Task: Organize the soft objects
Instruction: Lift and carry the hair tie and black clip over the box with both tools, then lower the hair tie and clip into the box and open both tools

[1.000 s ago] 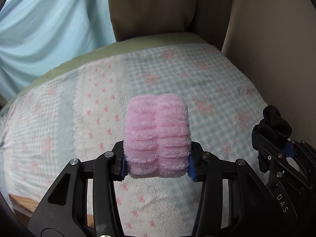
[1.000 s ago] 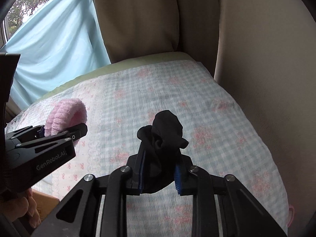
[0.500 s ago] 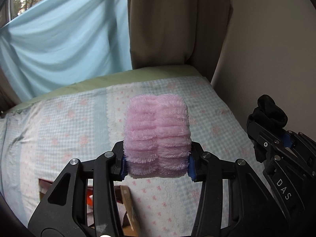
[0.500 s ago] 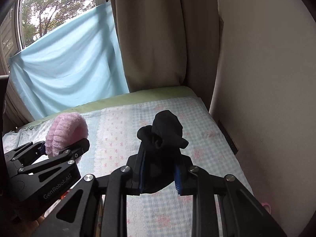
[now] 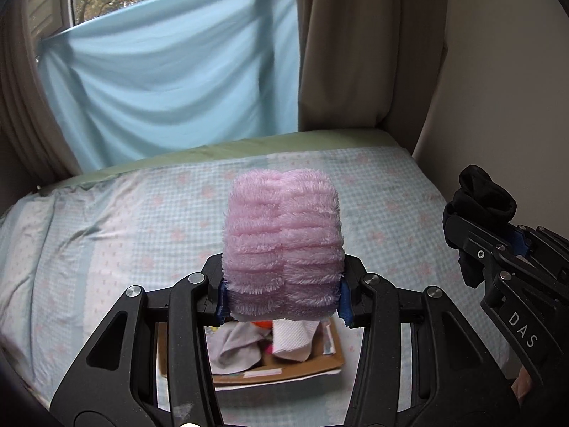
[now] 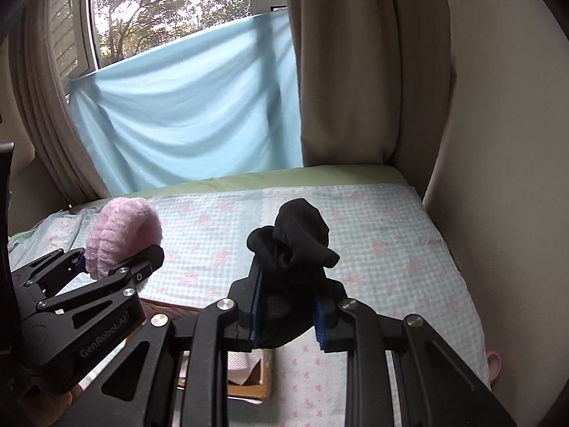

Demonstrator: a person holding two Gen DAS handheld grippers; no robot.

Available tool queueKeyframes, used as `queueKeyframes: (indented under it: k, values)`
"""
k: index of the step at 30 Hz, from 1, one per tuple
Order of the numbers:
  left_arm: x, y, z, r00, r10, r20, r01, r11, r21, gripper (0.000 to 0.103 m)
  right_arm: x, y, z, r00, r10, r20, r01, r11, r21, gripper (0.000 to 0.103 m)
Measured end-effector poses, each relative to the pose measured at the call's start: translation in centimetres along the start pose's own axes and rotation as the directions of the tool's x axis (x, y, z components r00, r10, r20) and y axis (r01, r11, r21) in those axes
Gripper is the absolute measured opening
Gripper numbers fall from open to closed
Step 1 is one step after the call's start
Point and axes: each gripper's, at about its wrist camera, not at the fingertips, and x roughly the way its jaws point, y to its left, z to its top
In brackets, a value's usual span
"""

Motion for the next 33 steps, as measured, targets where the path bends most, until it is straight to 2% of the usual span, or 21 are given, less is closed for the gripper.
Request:
queueKeyframes:
  k: [6, 12, 14, 16, 18, 21, 24, 30, 33]
  values:
    - [-1.2, 7.0, -3.2, 0.998, 0.042, -0.049, -0.043, 0.999, -0.024, 0.041, 1.3, 5.9, -2.3, 0.997, 0.063, -0.052, -0.064, 0.998, -0.023, 0.022]
    - [0.6, 12.0, -5.8, 0.991, 0.047, -0.129, -0.052, 0.998, -0.032, 0.041, 4.5, 9.6, -4.7, 0.982, 0.104, -0.159, -0.112, 0.993, -0.036, 0.022]
    - [1.9, 13.3, -6.6, 0.985, 0.024, -0.174, -0.030, 0.999, -0.033, 0.041, 5.9, 10.2, -5.4, 0.972, 0.118, -0.205, -0.126, 0.992, -0.024, 0.022]
    - [3.5, 14.5, -7.5, 0.970, -0.029, -0.240, 0.018, 0.999, -0.047, 0.041, 7.3, 10.4, -6.1, 0.959, 0.136, -0.248, -0.143, 0.990, -0.007, 0.022]
    - [5.0, 15.3, -8.4, 0.961, -0.034, -0.275, 0.022, 0.999, -0.045, 0.041, 8.9, 10.9, -6.7, 0.945, 0.148, -0.292, -0.153, 0.988, 0.004, 0.022]
    - [7.2, 16.2, -9.4, 0.941, -0.057, -0.333, 0.044, 0.998, -0.047, 0.041, 11.6, 11.3, -7.3, 0.916, 0.163, -0.366, -0.165, 0.986, 0.025, 0.022]
    - [9.7, 16.4, -10.6, 0.913, -0.077, -0.401, 0.068, 0.997, -0.036, 0.041, 14.3, 11.4, -8.5, 0.878, 0.174, -0.446, -0.161, 0.985, 0.067, 0.022]
    - [15.4, 15.4, -13.4, 0.830, -0.096, -0.550, 0.104, 0.994, -0.017, 0.041, 19.4, 12.2, -10.9, 0.782, 0.157, -0.603, -0.147, 0.987, 0.065, 0.022]
    - [17.9, 15.4, -14.1, 0.800, -0.110, -0.589, 0.113, 0.993, -0.032, 0.041, 21.7, 12.2, -11.8, 0.734, 0.187, -0.653, -0.158, 0.982, 0.103, 0.022]
